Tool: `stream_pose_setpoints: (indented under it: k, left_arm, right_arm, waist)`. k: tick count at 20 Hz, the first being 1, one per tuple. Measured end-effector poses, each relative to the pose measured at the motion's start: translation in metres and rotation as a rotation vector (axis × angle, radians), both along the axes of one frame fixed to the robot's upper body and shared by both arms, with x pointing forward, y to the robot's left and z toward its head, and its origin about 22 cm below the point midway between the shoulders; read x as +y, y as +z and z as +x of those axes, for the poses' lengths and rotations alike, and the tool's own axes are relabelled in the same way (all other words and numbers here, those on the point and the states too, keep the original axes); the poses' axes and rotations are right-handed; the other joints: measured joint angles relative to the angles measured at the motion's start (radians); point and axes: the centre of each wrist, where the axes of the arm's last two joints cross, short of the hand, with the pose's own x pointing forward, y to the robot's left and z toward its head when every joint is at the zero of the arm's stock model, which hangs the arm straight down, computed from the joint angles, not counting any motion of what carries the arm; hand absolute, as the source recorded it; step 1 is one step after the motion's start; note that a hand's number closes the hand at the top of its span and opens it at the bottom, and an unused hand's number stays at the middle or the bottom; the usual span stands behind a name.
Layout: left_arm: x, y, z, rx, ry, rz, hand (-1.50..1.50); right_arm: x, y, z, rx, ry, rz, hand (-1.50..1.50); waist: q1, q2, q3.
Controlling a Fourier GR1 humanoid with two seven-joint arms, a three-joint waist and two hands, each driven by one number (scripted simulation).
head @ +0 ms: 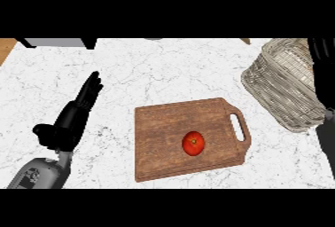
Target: Pick the tomato from the cutting board and place it in the basket
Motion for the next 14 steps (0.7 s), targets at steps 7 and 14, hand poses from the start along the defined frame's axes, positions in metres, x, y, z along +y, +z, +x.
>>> stream_pose_setpoints:
  k: [7,14]
  left_arm:
    - [0.034,-0.001,0.007,0.048,0.178,0.007,0.00]
    - [0.058,-0.001,0.014,0.120,0.267,0.011,0.00]
  right_arm:
    - [0.019,-0.039,0.003,0.160,0.117,-0.202,1.50]
    - [0.118,-0.095,-0.014,0.109,0.060,-0.261,-1.50]
  waist:
    - [0.037,0.007,0.041]
    - [0.027,0.000,0.046]
